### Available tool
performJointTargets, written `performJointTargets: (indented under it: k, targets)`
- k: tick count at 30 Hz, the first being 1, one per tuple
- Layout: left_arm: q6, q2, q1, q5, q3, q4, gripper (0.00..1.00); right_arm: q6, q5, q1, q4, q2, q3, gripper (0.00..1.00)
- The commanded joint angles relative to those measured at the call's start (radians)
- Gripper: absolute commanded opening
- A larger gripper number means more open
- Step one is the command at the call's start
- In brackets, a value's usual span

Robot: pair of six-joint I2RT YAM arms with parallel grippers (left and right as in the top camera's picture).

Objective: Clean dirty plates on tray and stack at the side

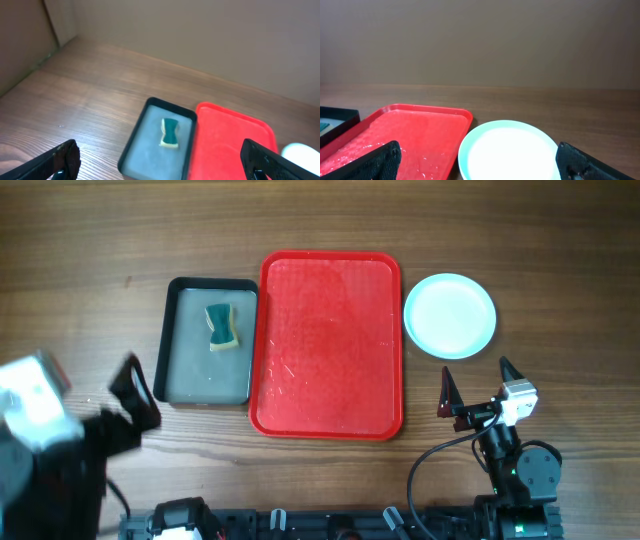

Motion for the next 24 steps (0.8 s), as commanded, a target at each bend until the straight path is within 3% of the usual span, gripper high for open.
performJointTargets:
  k: [1,14,21,24]
  targets:
    - [-0.006,-0.145,-0.057,0.028,-0.044,-0.020,1.00,0.014,-0.016,-0.005,0.005,-0.009,-0.001,1.00]
    - [-0.006,-0.586,-0.170,0.026,-0.269,-0.020,1.00,0.015,-0.016,-0.005,0.005,-0.009,-0.001,1.00]
    - [-0.006,-0.640,-0.187,0.015,-0.380,-0.030,1.00,0.014,-0.016,-0.005,0.005,-0.009,-0.001,1.00]
    - [-0.006,-0.640,-0.189,0.015,-0.416,0.044,1.00,0.015,-0.016,-0.005,0.005,-0.009,-0.001,1.00]
